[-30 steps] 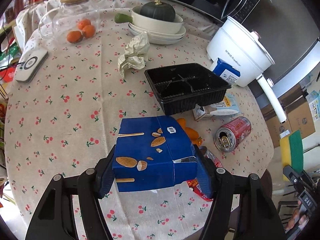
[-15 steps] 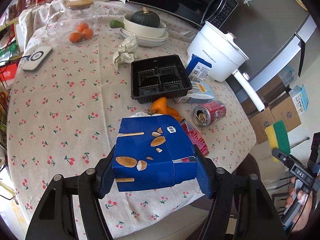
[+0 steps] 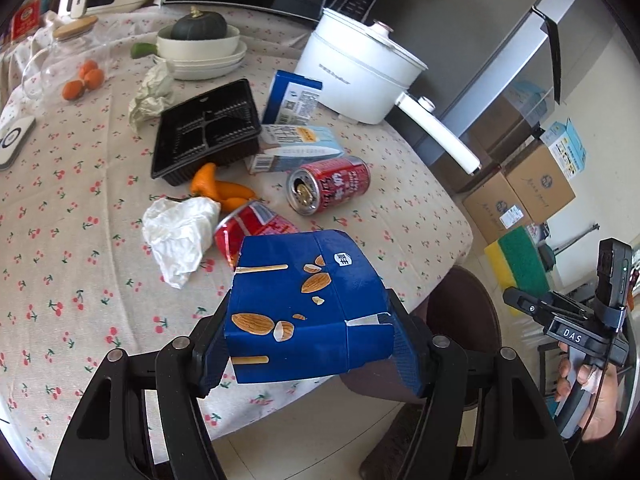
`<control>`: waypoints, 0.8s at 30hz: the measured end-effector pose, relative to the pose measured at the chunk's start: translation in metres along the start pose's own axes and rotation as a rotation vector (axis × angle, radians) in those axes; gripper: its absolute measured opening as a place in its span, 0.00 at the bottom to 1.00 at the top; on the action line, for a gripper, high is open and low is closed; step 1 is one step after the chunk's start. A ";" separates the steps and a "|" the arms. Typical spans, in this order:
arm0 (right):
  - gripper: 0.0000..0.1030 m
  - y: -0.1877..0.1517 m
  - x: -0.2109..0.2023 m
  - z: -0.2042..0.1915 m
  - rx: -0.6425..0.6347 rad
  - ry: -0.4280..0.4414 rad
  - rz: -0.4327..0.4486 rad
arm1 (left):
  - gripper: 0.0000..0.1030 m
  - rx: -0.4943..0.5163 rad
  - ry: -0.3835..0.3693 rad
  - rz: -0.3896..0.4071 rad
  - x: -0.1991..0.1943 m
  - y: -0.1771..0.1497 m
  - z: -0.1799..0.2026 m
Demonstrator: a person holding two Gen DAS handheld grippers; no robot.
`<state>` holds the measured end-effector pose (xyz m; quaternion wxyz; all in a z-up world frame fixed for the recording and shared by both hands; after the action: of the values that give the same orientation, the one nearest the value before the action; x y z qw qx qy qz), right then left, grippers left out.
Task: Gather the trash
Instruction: 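Carry the blue box and sponge over the brown bin and release the box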
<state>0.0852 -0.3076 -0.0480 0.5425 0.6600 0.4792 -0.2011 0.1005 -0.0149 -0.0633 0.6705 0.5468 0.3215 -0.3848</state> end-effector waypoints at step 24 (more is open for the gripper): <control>0.60 -0.061 -0.037 0.097 0.127 -0.114 -0.041 | 0.68 0.376 -0.198 -0.028 0.033 -0.046 0.177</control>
<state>0.0414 -0.4143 -0.0829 0.5218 0.6706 0.4472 -0.2792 0.0788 -0.1985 -0.0797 0.5794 0.6175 0.1843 -0.4991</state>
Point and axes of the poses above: each gripper's, at about its wrist camera, not at the fingertips, and x roughly the way its jaws point, z to its right, y to its top, the point moved 2 cm from there along x, roughly the way its jaws point, and after that the axes turned 14 degrees about y, right-handed, at the moved point
